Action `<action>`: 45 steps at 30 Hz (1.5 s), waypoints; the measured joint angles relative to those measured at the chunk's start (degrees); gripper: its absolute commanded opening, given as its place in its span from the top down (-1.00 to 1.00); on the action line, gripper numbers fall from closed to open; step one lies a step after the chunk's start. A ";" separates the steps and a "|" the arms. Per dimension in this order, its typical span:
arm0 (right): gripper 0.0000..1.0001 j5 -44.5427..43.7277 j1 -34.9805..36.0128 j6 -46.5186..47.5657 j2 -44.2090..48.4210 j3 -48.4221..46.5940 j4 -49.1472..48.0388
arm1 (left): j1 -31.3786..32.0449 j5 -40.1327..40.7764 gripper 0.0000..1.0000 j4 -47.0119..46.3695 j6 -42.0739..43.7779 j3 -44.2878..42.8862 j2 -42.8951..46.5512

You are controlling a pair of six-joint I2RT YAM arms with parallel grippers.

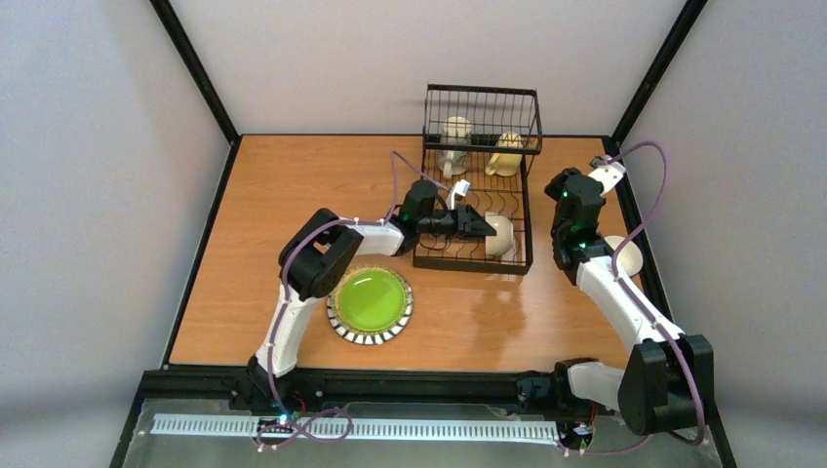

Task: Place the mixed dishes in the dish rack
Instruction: Insert the bowl into the dish rack, then grab the bowl at the center of the board.

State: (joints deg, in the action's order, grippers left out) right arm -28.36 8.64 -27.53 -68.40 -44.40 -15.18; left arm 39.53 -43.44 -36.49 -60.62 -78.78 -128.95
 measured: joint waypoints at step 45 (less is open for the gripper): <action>-0.46 -9.60 -6.95 -7.41 -3.76 -7.34 24.20 | 0.46 16.41 -0.65 21.38 15.52 12.61 29.79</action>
State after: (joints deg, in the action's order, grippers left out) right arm -37.95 1.69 -34.94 -72.16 -51.75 9.02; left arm 39.99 -27.03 -15.11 -45.10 -66.17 -99.15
